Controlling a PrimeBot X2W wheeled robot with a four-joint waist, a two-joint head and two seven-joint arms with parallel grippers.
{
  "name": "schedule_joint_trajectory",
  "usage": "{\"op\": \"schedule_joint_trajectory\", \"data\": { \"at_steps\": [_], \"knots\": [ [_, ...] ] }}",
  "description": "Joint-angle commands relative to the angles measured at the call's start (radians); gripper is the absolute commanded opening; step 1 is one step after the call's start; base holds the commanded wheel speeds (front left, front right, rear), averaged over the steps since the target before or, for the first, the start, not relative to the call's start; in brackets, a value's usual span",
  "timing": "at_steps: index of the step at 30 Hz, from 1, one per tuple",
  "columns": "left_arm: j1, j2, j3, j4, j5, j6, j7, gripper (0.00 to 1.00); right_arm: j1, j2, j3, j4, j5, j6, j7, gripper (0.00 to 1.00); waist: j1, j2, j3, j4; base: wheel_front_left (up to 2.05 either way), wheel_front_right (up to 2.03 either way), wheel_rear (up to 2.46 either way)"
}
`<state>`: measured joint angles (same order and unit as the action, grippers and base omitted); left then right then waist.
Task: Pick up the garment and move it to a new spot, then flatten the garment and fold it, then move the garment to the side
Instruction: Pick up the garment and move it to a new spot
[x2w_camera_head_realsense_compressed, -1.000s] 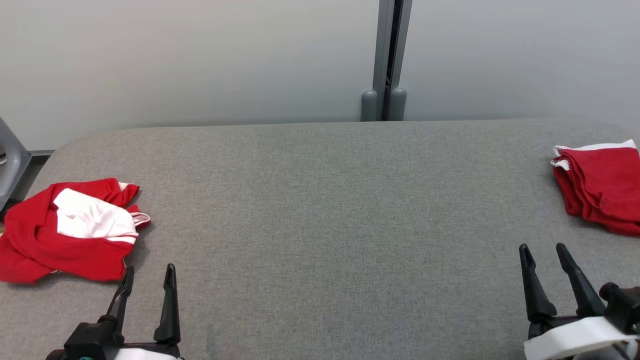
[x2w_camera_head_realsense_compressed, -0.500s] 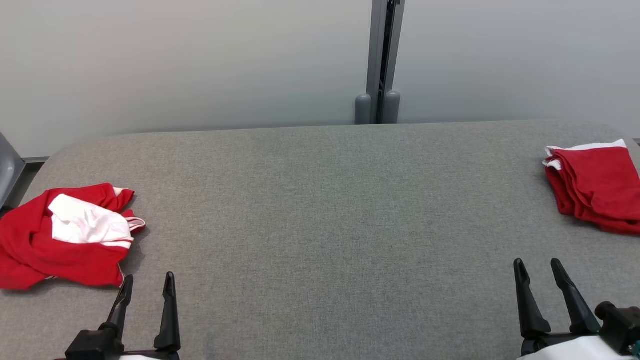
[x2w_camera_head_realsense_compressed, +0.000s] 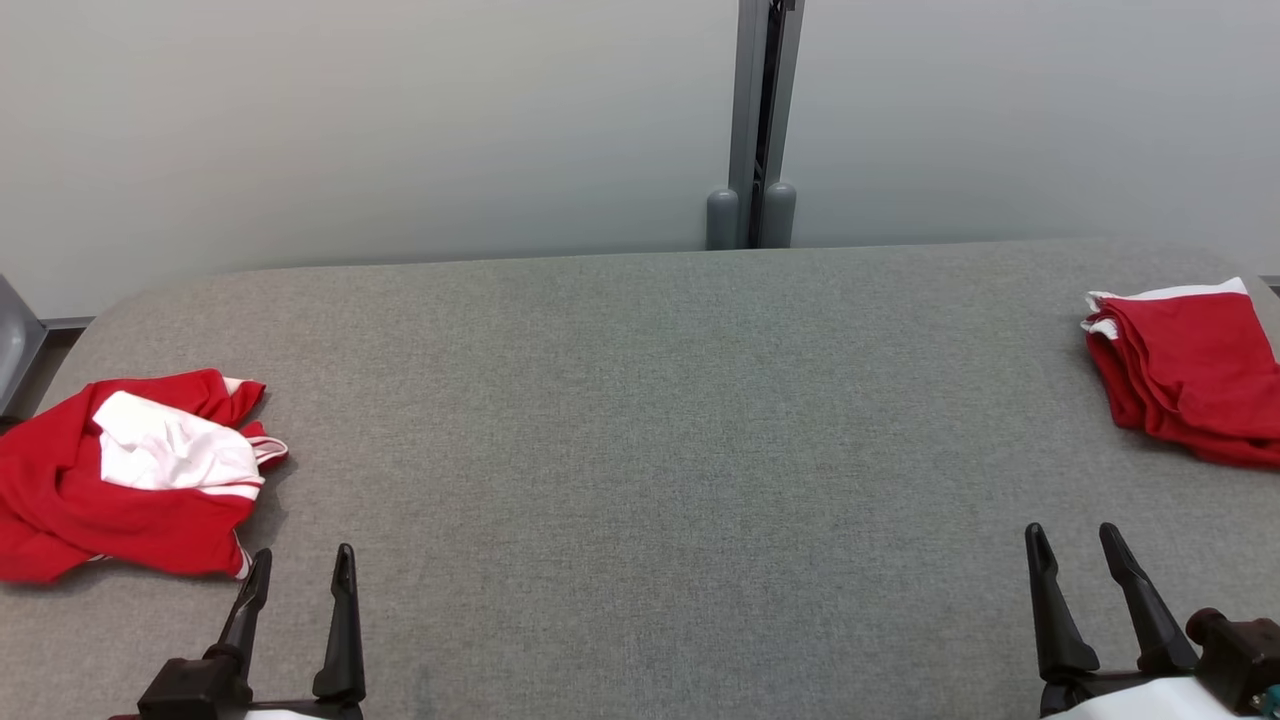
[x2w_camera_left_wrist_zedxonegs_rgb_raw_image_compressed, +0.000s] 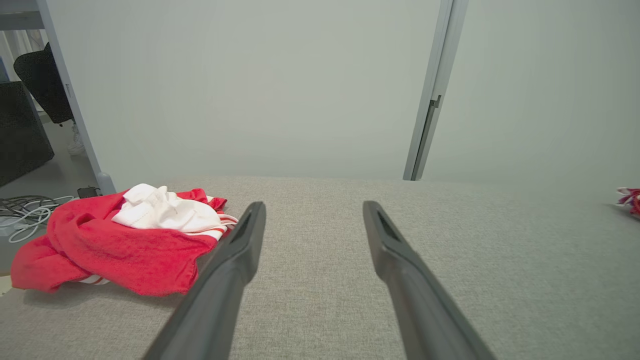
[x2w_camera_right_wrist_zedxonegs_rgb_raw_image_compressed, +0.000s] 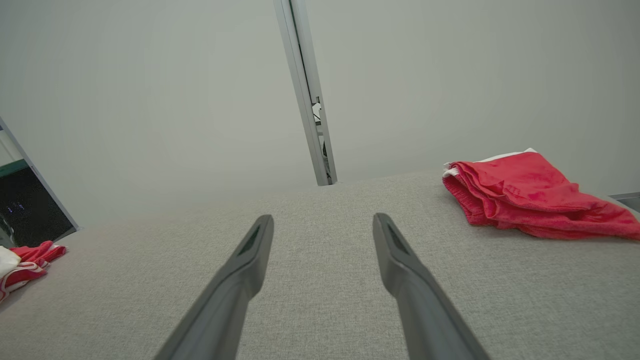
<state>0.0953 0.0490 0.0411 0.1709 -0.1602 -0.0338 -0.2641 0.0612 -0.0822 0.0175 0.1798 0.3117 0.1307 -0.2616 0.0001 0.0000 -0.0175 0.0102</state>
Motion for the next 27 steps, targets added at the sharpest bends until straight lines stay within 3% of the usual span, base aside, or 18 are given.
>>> {"op": "schedule_joint_trajectory", "data": {
  "at_steps": [1, 11, 27],
  "knots": [
    [-0.012, 0.003, -0.001, 0.001, 0.001, 0.005, 0.000, 1.00, 0.009, -0.001, -0.003, 0.002, -0.001, 0.000, -0.005, 1.00, -0.0001, 0.0000, 0.001, 0.003, 0.00, 0.00, 0.00],
    [-0.022, 0.003, 0.006, 0.006, 0.003, 0.006, 0.000, 1.00, 0.016, 0.000, 0.003, 0.004, 0.001, 0.000, -0.005, 1.00, -0.0001, 0.0000, -0.001, 0.051, 0.00, 0.00, 0.00],
    [-0.029, 0.033, 0.030, 0.040, -0.005, 0.000, 0.000, 1.00, 0.024, 0.016, 0.006, 0.007, -0.013, 0.000, -0.005, 1.00, -0.0001, 0.0000, 0.004, 0.304, 0.00, 0.00, 0.00]
  ]
}}
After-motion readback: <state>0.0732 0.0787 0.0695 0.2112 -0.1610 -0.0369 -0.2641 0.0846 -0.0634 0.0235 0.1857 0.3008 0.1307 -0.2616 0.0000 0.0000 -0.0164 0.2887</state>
